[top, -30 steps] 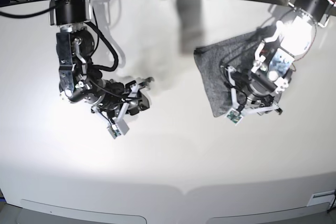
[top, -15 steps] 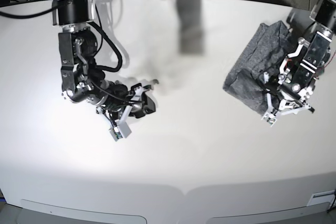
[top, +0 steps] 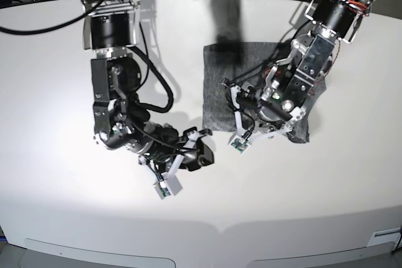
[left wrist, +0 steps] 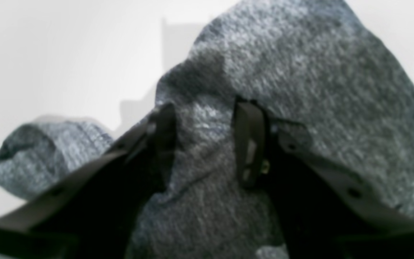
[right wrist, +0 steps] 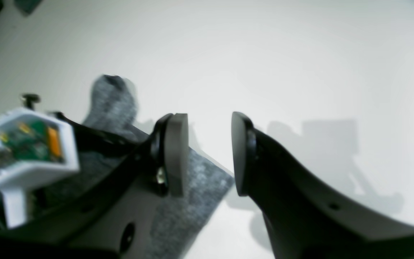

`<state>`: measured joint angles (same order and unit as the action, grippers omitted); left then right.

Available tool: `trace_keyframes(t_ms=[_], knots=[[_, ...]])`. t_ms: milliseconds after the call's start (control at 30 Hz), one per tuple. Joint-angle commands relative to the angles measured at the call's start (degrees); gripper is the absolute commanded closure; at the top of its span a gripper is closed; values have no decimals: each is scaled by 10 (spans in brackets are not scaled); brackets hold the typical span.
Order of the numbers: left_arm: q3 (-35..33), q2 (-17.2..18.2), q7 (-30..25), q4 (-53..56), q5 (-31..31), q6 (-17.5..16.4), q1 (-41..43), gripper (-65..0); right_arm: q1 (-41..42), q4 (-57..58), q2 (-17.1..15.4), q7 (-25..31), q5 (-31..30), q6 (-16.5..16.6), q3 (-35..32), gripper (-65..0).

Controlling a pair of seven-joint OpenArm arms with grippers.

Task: Fold the T-shirt properly
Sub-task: 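Lower the bundle with the left gripper and flatten it on the table, then pull the bundle's edges with both grippers to square the folded shirt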

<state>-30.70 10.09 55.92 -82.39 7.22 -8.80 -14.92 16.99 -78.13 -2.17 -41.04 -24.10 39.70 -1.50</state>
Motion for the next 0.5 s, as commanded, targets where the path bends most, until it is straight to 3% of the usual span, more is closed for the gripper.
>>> trace_keyframes(t_ms=[0,100,233,467], knots=[[3,-9,-5,-7,9,2,-14,-260,17,-12,-3,12,-9,3,0,-206],[2,-29,8,-7,51,-3,-12,-260,17,-12,-14,12,-10,3,0,-206],[2,-66,37,-7,107,-46,-11,-260,19,-12,-28,14,-9,3,1,-206],[2,-103,117,-7,120,-112,-11,-260,35,-12,-49,16,-10,3,22,-206]])
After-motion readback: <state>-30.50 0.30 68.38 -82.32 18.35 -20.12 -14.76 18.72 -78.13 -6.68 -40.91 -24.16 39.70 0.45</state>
